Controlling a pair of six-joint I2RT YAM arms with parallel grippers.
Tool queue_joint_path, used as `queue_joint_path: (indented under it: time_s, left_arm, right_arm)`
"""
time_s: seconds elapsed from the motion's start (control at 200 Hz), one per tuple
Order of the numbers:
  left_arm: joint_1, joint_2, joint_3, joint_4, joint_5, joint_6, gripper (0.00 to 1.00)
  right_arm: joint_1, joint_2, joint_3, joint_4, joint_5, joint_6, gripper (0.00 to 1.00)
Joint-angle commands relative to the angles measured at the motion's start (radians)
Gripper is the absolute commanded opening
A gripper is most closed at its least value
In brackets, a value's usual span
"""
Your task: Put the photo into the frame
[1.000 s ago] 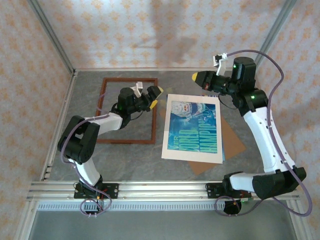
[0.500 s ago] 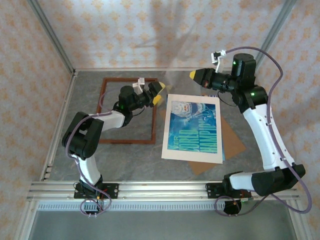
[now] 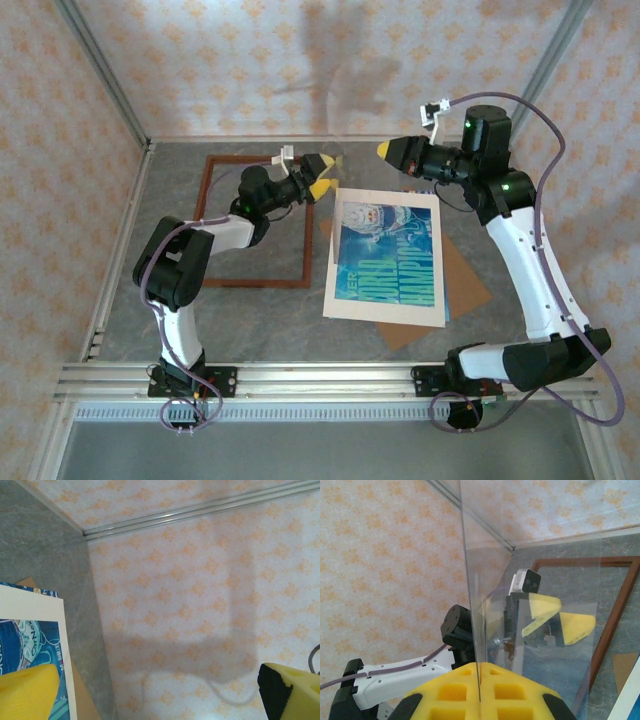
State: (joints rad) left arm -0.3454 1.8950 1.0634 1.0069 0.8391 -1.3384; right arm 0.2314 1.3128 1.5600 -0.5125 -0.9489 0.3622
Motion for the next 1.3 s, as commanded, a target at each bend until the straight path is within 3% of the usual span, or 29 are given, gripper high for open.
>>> queue_joint_path:
  time_s: [0.0, 0.32, 0.886, 1.296]
  left_arm:
    - [0.007, -0.003, 0.028, 0.086, 0.042, -0.018, 0.99]
    - [0.038, -0.016, -0.001, 0.109, 0.043, -0.022, 0.99]
    - [0.074, 0.031, 0.019, 0.141, 0.092, 0.011, 0.99]
    - [0.066, 0.066, 0.016, 0.219, 0.104, -0.072, 0.99]
  right_arm:
    - [0.005, -0.004, 0.035, -0.035, 0.022, -0.024, 0.0]
    - [-0.022, -0.008, 0.037, -0.102, 0.088, -0.052, 0.0]
    - [-0.009, 0.038, 0.145, -0.07, 0.007, 0.007, 0.0]
    - [0.002, 0.081, 0.193, -0.064, -0.006, 0.018, 0.0]
